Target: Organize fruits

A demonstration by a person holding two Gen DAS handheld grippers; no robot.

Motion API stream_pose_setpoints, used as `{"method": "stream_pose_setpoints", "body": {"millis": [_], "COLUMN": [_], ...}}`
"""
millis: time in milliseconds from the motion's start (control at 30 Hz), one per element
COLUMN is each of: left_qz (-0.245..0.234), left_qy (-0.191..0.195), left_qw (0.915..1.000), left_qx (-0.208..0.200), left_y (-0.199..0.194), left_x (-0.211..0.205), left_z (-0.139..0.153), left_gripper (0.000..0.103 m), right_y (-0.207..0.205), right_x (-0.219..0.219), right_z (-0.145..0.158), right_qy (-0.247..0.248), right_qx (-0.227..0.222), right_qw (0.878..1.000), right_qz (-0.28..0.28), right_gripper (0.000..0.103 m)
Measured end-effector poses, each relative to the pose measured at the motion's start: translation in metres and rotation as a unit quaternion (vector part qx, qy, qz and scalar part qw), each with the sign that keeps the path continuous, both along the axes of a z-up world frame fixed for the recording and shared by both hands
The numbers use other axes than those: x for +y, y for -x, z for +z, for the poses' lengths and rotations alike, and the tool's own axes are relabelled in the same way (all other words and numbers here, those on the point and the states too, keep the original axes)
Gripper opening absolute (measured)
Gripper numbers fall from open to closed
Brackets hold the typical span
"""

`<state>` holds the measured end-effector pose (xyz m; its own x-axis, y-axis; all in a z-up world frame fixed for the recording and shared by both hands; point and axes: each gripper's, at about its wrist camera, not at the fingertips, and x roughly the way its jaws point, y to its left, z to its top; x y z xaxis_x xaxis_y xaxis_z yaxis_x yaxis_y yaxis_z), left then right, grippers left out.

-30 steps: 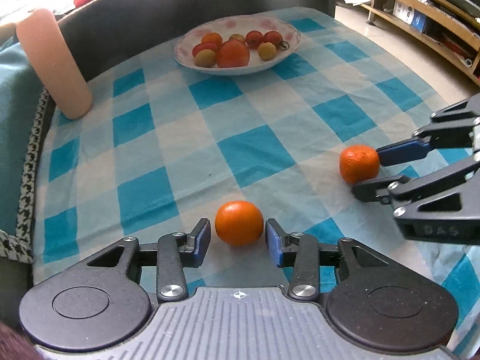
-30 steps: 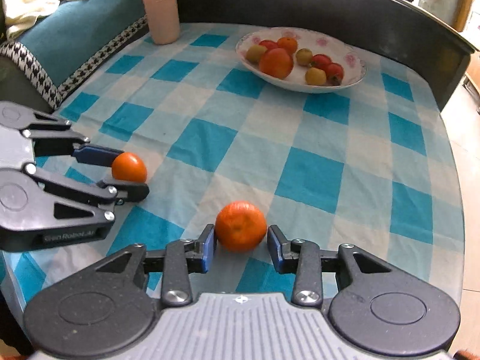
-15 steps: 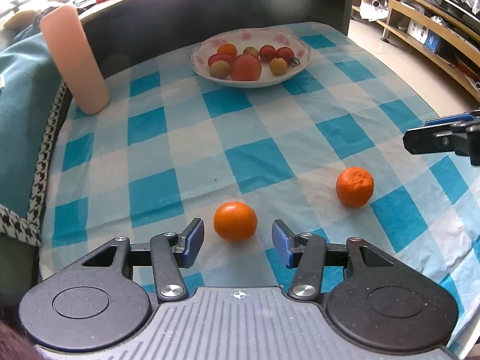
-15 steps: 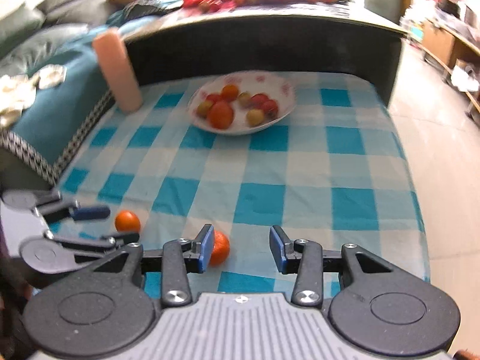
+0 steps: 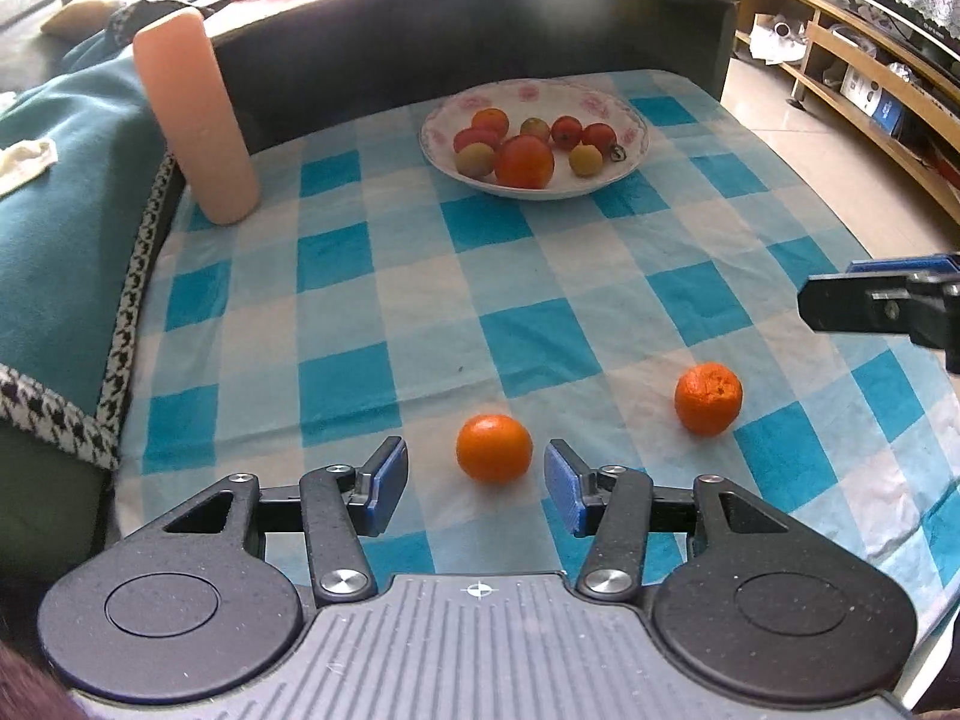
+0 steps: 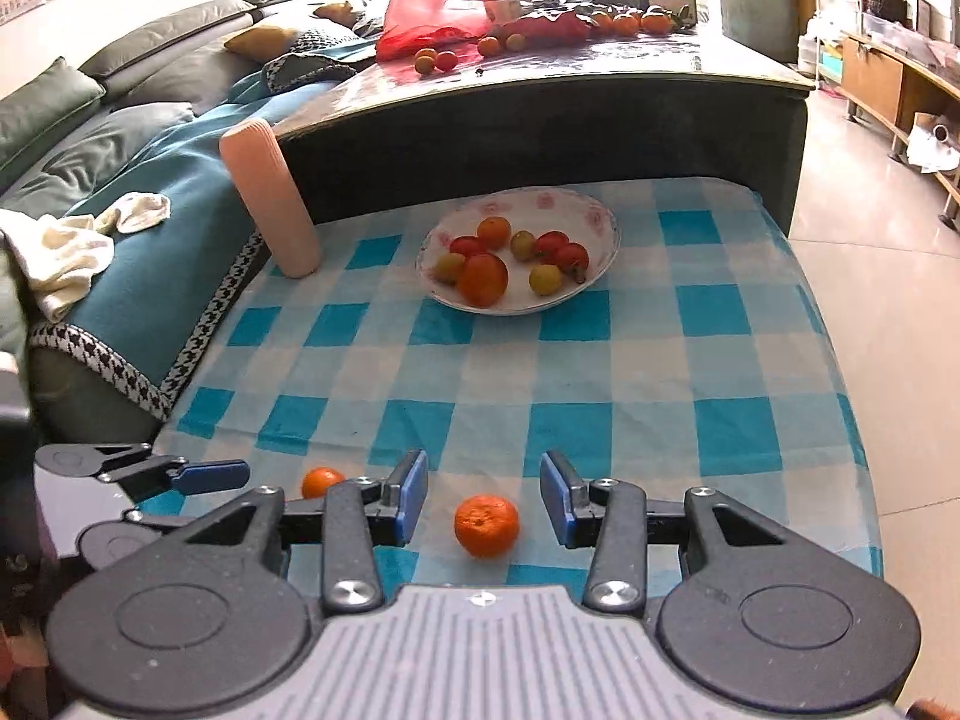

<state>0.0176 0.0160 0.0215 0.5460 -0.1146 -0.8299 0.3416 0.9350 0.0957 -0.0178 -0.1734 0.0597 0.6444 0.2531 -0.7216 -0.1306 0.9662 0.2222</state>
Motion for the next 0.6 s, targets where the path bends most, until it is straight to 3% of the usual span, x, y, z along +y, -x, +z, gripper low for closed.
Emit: {"method": "stream_pose_setpoints", "body": {"millis": [300,600], "left_qz": [-0.015,-0.034], "left_qy": [0.004,0.027], "left_qw": [0.9996,0.9988], "left_qx": [0.022,0.023], "left_y": [-0.022,-0.022], "left_x": [0.001,-0.002], "left_z": [-0.027,-0.031], "left_gripper": [0.055,0.050], "right_y": [-0.017,-0.034], "right_x": [-0.003,-0.001], "right_z": [-0.022,-0.043], "right_qy": [0.019,0.032], "right_qx": [0.032,0.065], "right_qw": [0.999,0.997], "right_qz": [-0.001,0.013], "right_gripper": [0.055,0.055]}}
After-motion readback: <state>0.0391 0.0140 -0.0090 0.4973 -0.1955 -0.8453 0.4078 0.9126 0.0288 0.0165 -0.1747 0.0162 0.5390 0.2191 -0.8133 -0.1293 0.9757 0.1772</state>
